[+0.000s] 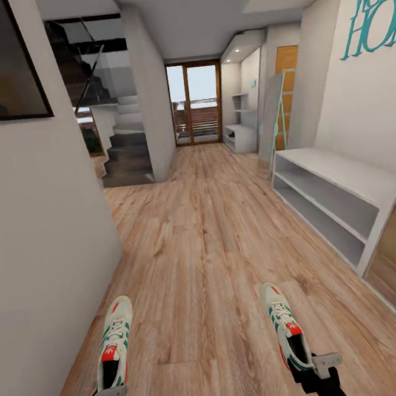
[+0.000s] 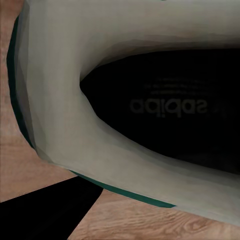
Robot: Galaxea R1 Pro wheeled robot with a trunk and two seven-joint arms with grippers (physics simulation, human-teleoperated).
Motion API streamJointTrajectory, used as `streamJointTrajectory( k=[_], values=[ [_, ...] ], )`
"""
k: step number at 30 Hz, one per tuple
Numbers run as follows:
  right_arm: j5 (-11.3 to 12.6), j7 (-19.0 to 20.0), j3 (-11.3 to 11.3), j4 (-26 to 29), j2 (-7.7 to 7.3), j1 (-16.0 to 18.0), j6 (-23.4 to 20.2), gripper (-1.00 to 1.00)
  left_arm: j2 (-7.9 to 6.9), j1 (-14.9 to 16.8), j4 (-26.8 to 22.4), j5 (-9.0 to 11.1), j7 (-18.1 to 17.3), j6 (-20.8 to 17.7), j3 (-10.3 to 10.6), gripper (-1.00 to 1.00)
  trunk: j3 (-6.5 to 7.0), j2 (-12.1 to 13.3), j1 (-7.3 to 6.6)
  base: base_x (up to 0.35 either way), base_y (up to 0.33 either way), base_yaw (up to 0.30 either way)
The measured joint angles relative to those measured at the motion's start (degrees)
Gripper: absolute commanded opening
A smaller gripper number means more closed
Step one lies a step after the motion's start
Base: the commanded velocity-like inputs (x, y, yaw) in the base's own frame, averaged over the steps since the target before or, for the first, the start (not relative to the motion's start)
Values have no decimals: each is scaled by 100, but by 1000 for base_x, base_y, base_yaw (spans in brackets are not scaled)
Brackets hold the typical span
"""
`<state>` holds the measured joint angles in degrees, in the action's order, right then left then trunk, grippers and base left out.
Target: Pick up the two gym shoes and the two sandals from the corridor floor and place them onto the hallstand (shoe rack) in the corridor, making sure they are on the rack and not on the floor. Arrange them so the two gym shoes are next to each other and the two sandals are next to each other.
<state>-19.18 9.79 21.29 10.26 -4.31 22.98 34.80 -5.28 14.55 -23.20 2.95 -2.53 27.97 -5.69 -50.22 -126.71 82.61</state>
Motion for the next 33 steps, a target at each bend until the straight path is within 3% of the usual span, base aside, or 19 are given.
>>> streamJointTrajectory(
  k=[9,13,17,28,33],
  values=[
    [9,-52,18,2,-28,0,5,-100,2,0,11,-5,0,0,9,-100,0,0,0,326,-127,0],
    [53,-751,60,-1,-156,0,-5,-100,1,0,120,-2,0,0,10,-100,0,0,0,309,-183,0],
    [42,-1000,12,-11,-174,-1,-14,-100,0,0,150,-6,0,0,11,-100,0,0,0,308,-185,0],
    [5,-971,-19,-19,-177,-1,-20,-100,0,0,155,-8,0,0,11,-100,0,0,0,308,-184,0],
    [-51,-476,-24,-15,-176,0,-17,-100,0,0,154,-8,0,0,10,-100,0,0,0,332,-57,0]
  ],
)
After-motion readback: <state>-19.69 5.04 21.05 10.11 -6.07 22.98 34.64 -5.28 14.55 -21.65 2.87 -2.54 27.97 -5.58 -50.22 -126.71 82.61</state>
